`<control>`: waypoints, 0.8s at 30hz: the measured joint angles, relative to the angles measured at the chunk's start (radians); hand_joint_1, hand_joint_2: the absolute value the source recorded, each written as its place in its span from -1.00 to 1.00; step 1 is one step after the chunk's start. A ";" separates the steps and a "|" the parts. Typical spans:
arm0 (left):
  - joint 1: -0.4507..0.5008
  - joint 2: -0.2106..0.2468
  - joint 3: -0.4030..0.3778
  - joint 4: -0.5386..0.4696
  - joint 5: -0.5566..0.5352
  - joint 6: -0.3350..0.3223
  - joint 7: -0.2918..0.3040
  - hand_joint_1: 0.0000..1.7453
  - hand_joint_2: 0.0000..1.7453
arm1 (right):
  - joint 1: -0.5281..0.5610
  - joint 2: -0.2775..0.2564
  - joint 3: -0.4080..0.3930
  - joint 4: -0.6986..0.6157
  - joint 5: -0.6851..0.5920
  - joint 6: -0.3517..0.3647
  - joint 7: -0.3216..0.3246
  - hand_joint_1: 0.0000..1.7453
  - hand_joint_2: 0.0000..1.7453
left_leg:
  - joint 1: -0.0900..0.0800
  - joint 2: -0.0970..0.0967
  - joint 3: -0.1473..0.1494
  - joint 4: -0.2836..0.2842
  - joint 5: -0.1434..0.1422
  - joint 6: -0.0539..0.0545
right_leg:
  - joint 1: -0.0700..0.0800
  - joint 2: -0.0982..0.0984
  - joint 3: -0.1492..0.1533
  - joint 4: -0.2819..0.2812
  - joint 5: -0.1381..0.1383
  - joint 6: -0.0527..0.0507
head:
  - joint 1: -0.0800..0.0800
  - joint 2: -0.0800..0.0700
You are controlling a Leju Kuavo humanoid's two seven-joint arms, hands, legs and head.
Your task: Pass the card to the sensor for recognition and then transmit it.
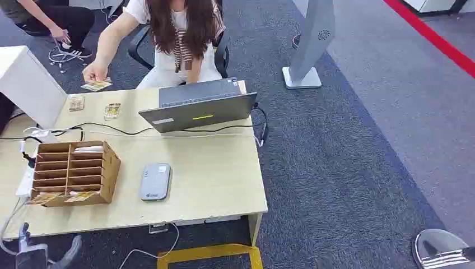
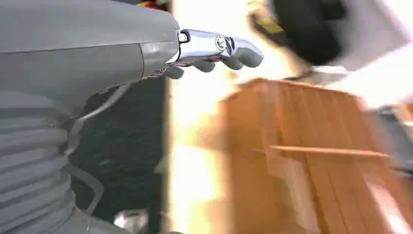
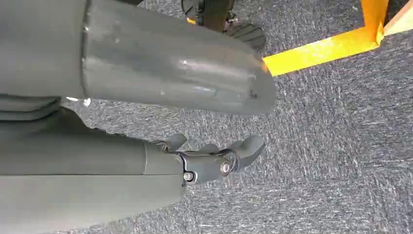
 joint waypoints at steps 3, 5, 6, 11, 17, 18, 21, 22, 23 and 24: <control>-0.009 0.011 -0.062 -0.068 -0.060 0.038 -0.003 -1.00 1.00 | -0.006 0.000 -0.010 0.003 0.017 0.000 0.010 -1.00 -1.00 | 0.000 0.000 0.000 0.000 0.000 0.000 | 0.000 0.000 0.000 0.000 0.000 0.000 | 0.000 0.000; -0.016 0.022 -0.104 -0.112 -0.109 0.065 -0.003 -1.00 1.00 | -0.011 0.000 -0.014 0.006 0.030 0.000 0.019 -1.00 -1.00 | 0.000 0.000 0.000 0.000 0.001 0.000 | 0.000 0.000 0.000 0.000 0.001 0.000 | 0.000 0.000; -0.023 0.028 -0.121 -0.130 -0.132 0.076 -0.002 -1.00 1.00 | -0.014 0.001 -0.016 0.007 0.036 -0.001 0.024 -1.00 -1.00 | 0.000 0.000 0.000 0.000 0.001 -0.001 | 0.000 0.000 0.000 0.000 0.001 0.000 | -0.001 0.000; -0.074 0.062 -0.213 -0.213 -0.274 0.125 0.039 -1.00 1.00 | -0.027 0.003 -0.026 0.013 0.067 -0.002 0.043 -1.00 -1.00 | 0.000 0.000 0.000 0.000 0.002 0.000 | 0.000 0.000 0.000 0.000 0.002 0.001 | 0.000 0.000; -0.181 0.111 -0.299 -0.234 -0.436 0.125 0.122 -1.00 1.00 | -0.042 0.004 -0.030 0.020 0.101 -0.001 0.066 -1.00 -1.00 | 0.000 0.000 0.000 0.000 0.003 0.000 | 0.000 0.000 -0.001 0.000 0.003 0.000 | 0.000 0.000; -0.203 0.117 -0.312 -0.234 -0.458 0.117 0.135 -1.00 1.00 | -0.044 0.004 -0.030 0.020 0.106 -0.001 0.071 -1.00 -1.00 | 0.000 0.000 -0.001 0.000 0.004 -0.001 | 0.000 0.000 -0.001 0.000 0.004 0.000 | 0.000 0.000; -0.270 0.138 -0.347 -0.228 -0.520 0.094 0.174 -1.00 1.00 | -0.052 0.005 -0.030 0.023 0.121 0.000 0.082 -1.00 -1.00 | 0.000 0.000 -0.001 0.000 0.004 -0.001 | 0.000 0.000 -0.001 0.000 0.004 0.000 | 0.000 0.000; -0.286 0.144 -0.355 -0.225 -0.532 0.088 0.183 -1.00 1.00 | -0.054 0.005 -0.030 0.024 0.125 0.000 0.083 -1.00 -1.00 | 0.000 0.000 -0.001 0.000 0.004 -0.001 | 0.000 0.000 -0.001 0.000 0.004 0.000 | 0.000 0.000; -0.306 0.149 -0.366 -0.219 -0.549 0.081 0.193 -1.00 1.00 | -0.056 0.005 -0.030 0.024 0.130 0.000 0.085 -1.00 -1.00 | 0.000 0.000 -0.001 0.000 0.005 -0.001 | 0.000 0.000 -0.001 0.000 0.004 0.000 | 0.000 0.000; -0.332 0.153 -0.379 -0.207 -0.573 0.067 0.209 -1.00 1.00 | -0.059 0.007 -0.030 0.025 0.138 0.002 0.093 -1.00 -1.00 | 0.000 0.001 -0.001 0.000 0.005 -0.001 | 0.000 0.000 -0.001 0.000 0.005 0.000 | 0.000 0.000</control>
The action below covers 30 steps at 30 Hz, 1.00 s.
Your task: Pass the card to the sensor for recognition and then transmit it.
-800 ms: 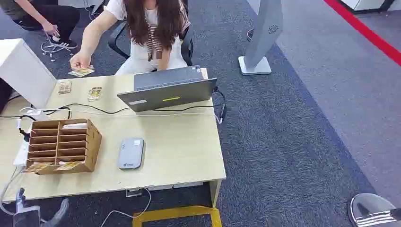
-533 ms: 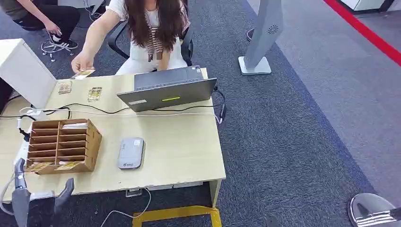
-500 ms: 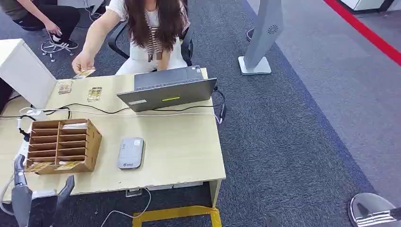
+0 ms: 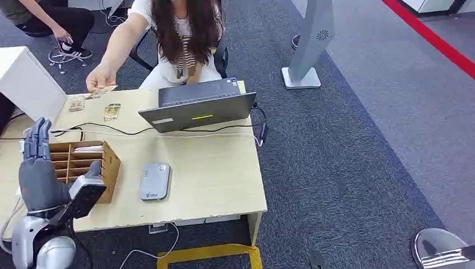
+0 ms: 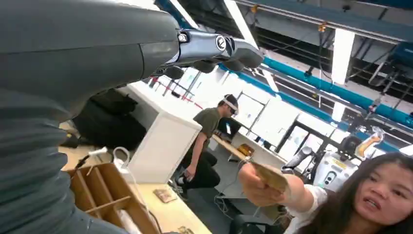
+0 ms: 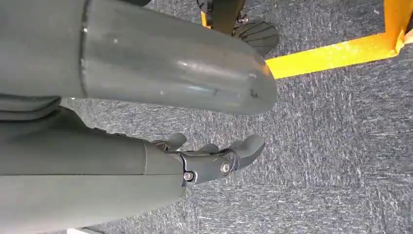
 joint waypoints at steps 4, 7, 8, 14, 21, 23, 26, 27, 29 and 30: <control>-0.095 0.018 -0.040 0.048 -0.071 -0.036 0.048 -1.00 1.00 | -0.011 0.003 0.000 0.002 0.023 0.002 0.015 -1.00 -1.00 | 0.000 0.000 0.000 0.000 0.000 0.000 | 0.000 0.000 0.000 0.000 0.001 0.000 | 0.000 0.000; -0.172 0.028 -0.068 0.099 -0.121 -0.063 0.084 -1.00 1.00 | -0.020 0.005 0.000 0.004 0.040 0.003 0.024 -1.00 -1.00 | 0.000 0.000 0.000 0.000 0.001 0.000 | 0.000 0.000 0.000 0.000 0.001 0.000 | 0.000 0.000; -0.198 0.031 -0.077 0.117 -0.136 -0.072 0.093 -1.00 1.00 | -0.024 0.005 0.000 0.005 0.047 0.004 0.029 -1.00 -1.00 | 0.000 0.000 0.000 0.000 0.001 0.000 | 0.000 0.000 0.000 0.000 0.001 0.000 | 0.000 0.000; -0.349 0.040 -0.136 0.225 -0.225 -0.125 0.158 -1.00 1.00 | -0.041 0.007 0.001 0.010 0.085 0.008 0.052 -1.00 -1.00 | 0.000 0.000 0.000 0.001 0.001 -0.001 | 0.000 0.000 -0.001 0.001 0.002 0.001 | 0.000 0.000; -0.458 0.042 -0.178 0.307 -0.312 -0.177 0.222 -1.00 1.00 | -0.054 0.010 0.002 0.013 0.124 0.016 0.074 -1.00 -1.00 | 0.000 0.000 -0.001 0.001 0.002 0.000 | 0.000 0.001 -0.001 0.001 0.002 0.001 | 0.000 0.000; -0.476 0.042 -0.185 0.328 -0.325 -0.184 0.232 -1.00 1.00 | -0.054 0.011 0.003 0.014 0.129 0.016 0.080 -1.00 -1.00 | 0.000 -0.001 -0.003 0.001 0.002 0.000 | 0.000 0.000 -0.002 0.001 0.002 0.001 | -0.001 0.000; -0.518 0.051 -0.207 0.376 -0.355 -0.204 0.259 -1.00 1.00 | -0.062 0.012 0.005 0.016 0.148 0.018 0.089 -1.00 -1.00 | 0.000 -0.001 -0.003 0.001 0.003 -0.001 | 0.000 0.000 -0.003 0.001 0.003 0.001 | 0.000 0.000; -0.529 0.054 -0.212 0.388 -0.362 -0.209 0.266 -1.00 1.00 | -0.064 0.012 0.005 0.016 0.154 0.019 0.092 -1.00 -1.00 | 0.000 0.000 -0.003 0.001 0.003 -0.001 | 0.000 0.000 -0.003 0.001 0.003 0.001 | 0.000 0.000; -0.542 0.056 -0.219 0.408 -0.369 -0.214 0.275 -1.00 1.00 | -0.067 0.012 0.008 0.018 0.162 0.019 0.095 -1.00 -1.00 | 0.000 -0.001 -0.004 0.001 0.003 -0.001 | 0.000 0.000 -0.003 0.001 0.003 0.000 | 0.000 0.000; -0.546 0.058 -0.222 0.415 -0.371 -0.214 0.277 -1.00 1.00 | -0.067 0.012 0.011 0.018 0.167 0.019 0.095 -1.00 -1.00 | 0.000 -0.001 -0.004 0.001 0.003 -0.001 | 0.000 0.000 -0.003 0.001 0.003 0.000 | 0.000 0.000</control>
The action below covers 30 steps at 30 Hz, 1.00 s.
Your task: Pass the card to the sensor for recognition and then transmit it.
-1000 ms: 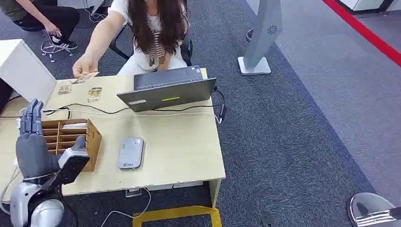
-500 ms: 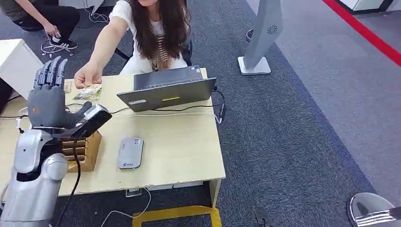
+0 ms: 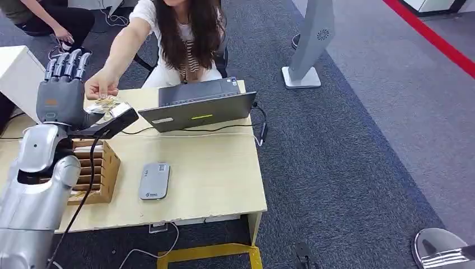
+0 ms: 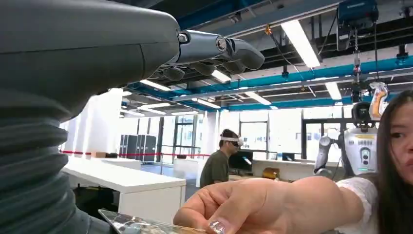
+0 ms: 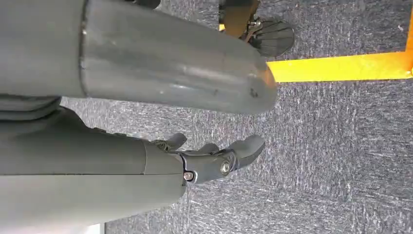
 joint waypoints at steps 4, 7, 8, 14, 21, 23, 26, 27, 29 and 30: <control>-0.007 0.005 -0.006 0.020 -0.001 0.000 0.001 -1.00 1.00 | -0.001 0.000 0.004 0.000 0.008 0.001 -0.001 -1.00 -1.00 | 0.000 0.000 0.000 0.000 0.000 0.000 | 0.000 0.000 0.000 0.000 0.000 0.000 | 0.000 0.000; -0.009 0.008 -0.007 0.030 0.000 0.000 0.001 1.00 1.00 | -0.002 0.000 0.007 0.000 0.011 0.001 -0.001 -1.00 -1.00 | 0.000 0.000 0.000 0.000 0.000 0.000 | 0.000 0.000 0.000 0.000 0.000 0.000 | 0.000 0.000; -0.009 0.008 -0.007 0.032 0.000 0.000 0.001 1.00 1.00 | -0.002 0.000 0.008 0.000 0.013 0.001 -0.001 -1.00 -1.00 | 0.000 0.000 0.000 0.000 0.000 0.000 | 0.000 0.000 0.000 0.000 0.000 0.000 | 0.000 0.000; -0.006 0.008 -0.007 0.036 0.015 0.011 0.001 1.00 1.00 | -0.003 0.000 0.011 0.000 0.026 0.002 -0.002 -1.00 -1.00 | 0.000 0.000 -0.001 0.000 0.000 0.000 | 0.000 0.000 0.000 0.000 0.000 0.000 | 0.000 0.000; 0.000 0.014 -0.007 0.036 0.026 0.019 -0.004 1.00 1.00 | -0.003 0.000 0.021 0.002 0.039 0.014 -0.002 -1.00 -1.00 | 0.000 0.000 -0.001 0.000 0.001 -0.001 | 0.000 0.000 -0.001 0.000 0.001 0.000 | 0.000 0.000; 0.000 0.016 -0.007 0.036 0.031 0.027 -0.005 1.00 1.00 | -0.003 0.000 0.026 0.002 0.043 0.015 -0.002 -1.00 -1.00 | 0.000 0.000 -0.001 0.000 0.001 -0.001 | 0.000 0.000 -0.001 0.000 0.001 0.000 | 0.000 0.000; 0.002 0.018 -0.007 0.036 0.036 0.032 -0.007 1.00 1.00 | -0.003 0.000 0.028 0.002 0.045 0.016 -0.003 -1.00 -1.00 | 0.000 0.000 -0.001 0.000 0.001 -0.001 | 0.000 0.000 -0.001 0.000 0.001 0.000 | 0.000 0.000; 0.003 0.020 -0.007 0.036 0.039 0.034 -0.008 1.00 1.00 | -0.003 0.000 0.029 0.002 0.047 0.016 -0.003 -1.00 -1.00 | 0.000 0.000 -0.001 0.000 0.001 -0.001 | 0.000 0.000 -0.001 0.000 0.001 0.000 | 0.000 0.000; 0.005 0.023 -0.007 0.036 0.044 0.036 -0.012 1.00 1.00 | -0.003 0.000 0.031 0.002 0.048 0.017 -0.004 -1.00 -1.00 | 0.000 0.000 -0.001 0.000 0.001 -0.001 | 0.000 0.000 -0.001 0.000 0.001 0.000 | 0.000 0.000; 0.007 0.023 -0.007 0.036 0.047 0.038 -0.014 1.00 1.00 | -0.003 0.000 0.032 0.002 0.051 0.017 -0.004 -1.00 -1.00 | 0.000 0.000 -0.001 0.000 0.001 0.000 | 0.000 0.000 -0.001 0.000 0.001 0.000 | 0.000 0.000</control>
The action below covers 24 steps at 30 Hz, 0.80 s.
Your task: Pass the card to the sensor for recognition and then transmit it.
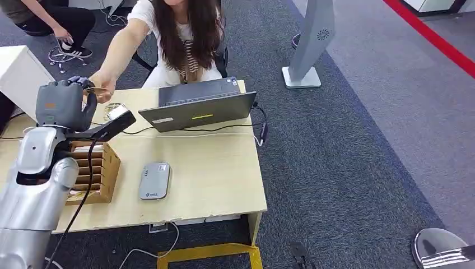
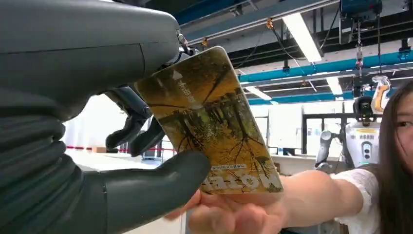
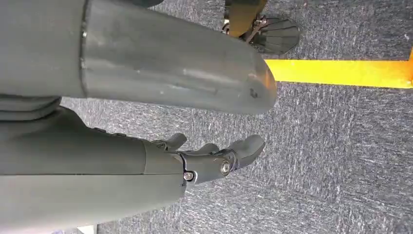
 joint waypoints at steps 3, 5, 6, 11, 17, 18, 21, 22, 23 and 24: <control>0.014 0.001 0.000 0.000 0.014 0.016 -0.015 1.00 1.00 | 0.000 0.000 0.000 0.000 0.003 0.000 -0.001 -1.00 -1.00 | 0.000 0.000 0.000 0.000 0.000 0.000 | 0.000 0.000 0.000 0.000 0.000 0.000 | 0.000 0.000; 0.036 0.001 0.000 -0.011 0.025 0.031 -0.030 1.00 1.00 | 0.000 0.000 0.000 0.000 0.003 0.000 -0.002 -1.00 -1.00 | 0.000 0.000 0.000 0.000 0.000 0.000 | 0.000 0.000 0.000 0.000 0.000 0.000 | 0.000 0.000; 0.051 0.001 0.000 -0.020 0.029 0.036 -0.034 1.00 1.00 | 0.001 0.000 0.000 0.000 0.003 0.000 -0.002 -1.00 -1.00 | 0.000 0.000 0.000 0.000 0.000 0.000 | 0.000 0.000 0.000 0.000 0.000 0.000 | 0.000 0.000; 0.146 0.001 0.000 -0.101 0.052 0.070 -0.069 1.00 1.00 | 0.005 0.000 0.000 0.000 0.002 -0.003 -0.012 -1.00 -1.00 | 0.000 0.000 0.000 0.000 0.000 0.000 | 0.000 0.000 0.000 0.000 0.000 0.000 | 0.000 0.000; 0.277 0.000 0.000 -0.221 0.063 0.140 -0.115 1.00 1.00 | 0.011 0.000 0.000 0.000 -0.004 -0.005 -0.019 -1.00 -1.00 | 0.000 0.000 0.000 0.000 0.000 0.000 | 0.000 0.000 -0.001 0.000 0.000 0.000 | 0.000 0.000; 0.294 0.000 0.000 -0.235 0.061 0.146 -0.117 1.00 1.00 | 0.012 0.000 0.000 0.000 -0.004 -0.005 -0.019 -1.00 -1.00 | 0.000 0.000 0.000 0.000 0.000 0.000 | 0.000 0.000 -0.001 0.000 0.000 0.000 | 0.000 0.000; 0.327 -0.001 0.000 -0.266 0.049 0.153 -0.125 1.00 1.00 | 0.014 0.000 0.000 0.000 0.000 -0.006 -0.019 -1.00 -1.00 | 0.000 0.000 0.000 0.000 0.000 0.000 | 0.000 0.000 -0.001 0.000 0.000 0.000 | 0.000 0.000; 0.334 -0.002 0.000 -0.269 0.045 0.152 -0.125 1.00 1.00 | 0.014 0.000 0.000 0.000 0.000 -0.006 -0.019 -1.00 -1.00 | 0.000 0.000 0.000 0.000 0.000 0.000 | 0.000 0.000 -0.001 0.000 0.000 0.000 | 0.000 0.000; 0.340 -0.002 0.000 -0.269 0.039 0.149 -0.124 1.00 1.00 | 0.015 0.000 0.000 0.000 0.002 -0.006 -0.019 -1.00 -1.00 | 0.000 0.000 0.000 0.000 0.000 0.000 | 0.000 0.000 -0.001 0.000 0.000 0.000 | 0.000 0.000; 0.345 -0.002 0.000 -0.269 0.033 0.137 -0.121 1.00 1.00 | 0.015 0.000 0.000 0.000 0.002 -0.006 -0.019 -1.00 -1.00 | 0.000 0.000 0.000 0.000 0.000 0.000 | 0.000 0.000 -0.001 0.000 0.000 0.000 | 0.000 0.000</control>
